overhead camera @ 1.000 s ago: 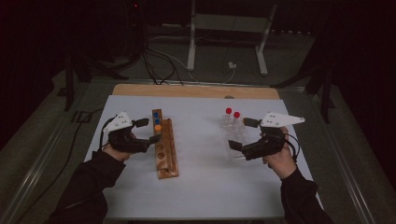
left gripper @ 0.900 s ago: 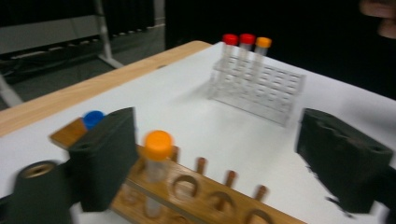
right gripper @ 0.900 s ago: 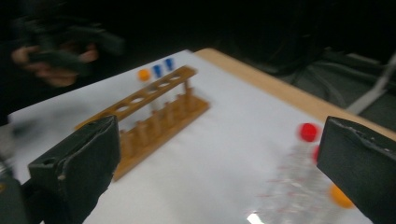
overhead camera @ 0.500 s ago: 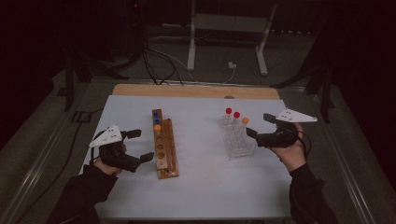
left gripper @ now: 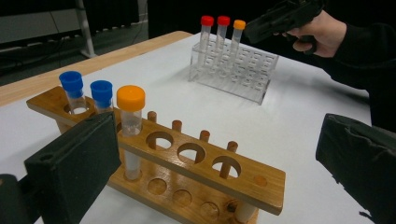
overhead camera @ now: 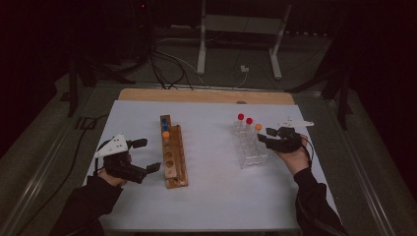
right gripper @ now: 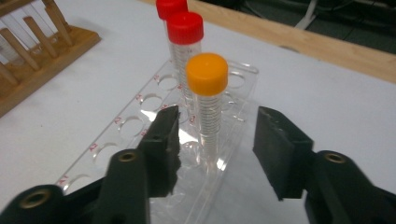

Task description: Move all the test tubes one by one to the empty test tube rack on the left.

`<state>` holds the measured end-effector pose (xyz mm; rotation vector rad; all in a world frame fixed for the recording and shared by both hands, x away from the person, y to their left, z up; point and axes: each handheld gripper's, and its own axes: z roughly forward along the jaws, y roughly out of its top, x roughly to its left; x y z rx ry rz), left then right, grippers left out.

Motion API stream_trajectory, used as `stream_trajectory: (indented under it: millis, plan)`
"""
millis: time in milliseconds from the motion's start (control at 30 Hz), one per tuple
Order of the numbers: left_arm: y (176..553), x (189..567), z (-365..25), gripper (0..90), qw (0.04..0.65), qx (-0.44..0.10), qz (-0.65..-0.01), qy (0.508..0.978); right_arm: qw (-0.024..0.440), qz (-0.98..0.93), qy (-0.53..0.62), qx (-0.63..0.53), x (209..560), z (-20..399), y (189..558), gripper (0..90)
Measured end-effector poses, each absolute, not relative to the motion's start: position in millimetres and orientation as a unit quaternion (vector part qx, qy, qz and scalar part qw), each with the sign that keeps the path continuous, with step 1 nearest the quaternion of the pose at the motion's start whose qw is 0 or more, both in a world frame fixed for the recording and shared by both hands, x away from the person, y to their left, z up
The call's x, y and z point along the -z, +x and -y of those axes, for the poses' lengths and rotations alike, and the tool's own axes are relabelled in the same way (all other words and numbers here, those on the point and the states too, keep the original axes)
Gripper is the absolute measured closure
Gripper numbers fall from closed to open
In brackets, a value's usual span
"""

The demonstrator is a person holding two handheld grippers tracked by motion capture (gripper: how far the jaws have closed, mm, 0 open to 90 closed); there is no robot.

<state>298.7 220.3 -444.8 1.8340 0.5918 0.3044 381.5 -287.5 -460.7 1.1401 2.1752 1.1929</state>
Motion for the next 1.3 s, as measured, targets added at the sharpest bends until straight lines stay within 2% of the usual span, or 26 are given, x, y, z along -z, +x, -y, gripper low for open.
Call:
stream_trajectory:
  millis: [167,567,867,1300]
  plan:
    - [299,446,-220,0.5,0.56,-0.128,-0.251,0.779,0.196,-0.786,0.411,-0.419,463,282,388,63.1]
    - [300,446,-221,0.5,0.56,-0.127,-0.253,0.778,0.202,-0.791,0.409,-0.407,469,271,395,74.2]
    - [300,446,-221,0.5,0.559,-0.127,-0.254,0.779,0.213,-0.786,0.412,-0.408,461,270,393,75.4]
    - [302,444,-217,0.5,0.555,-0.117,-0.252,0.784,0.237,-0.774,0.399,-0.43,427,274,383,75.5]
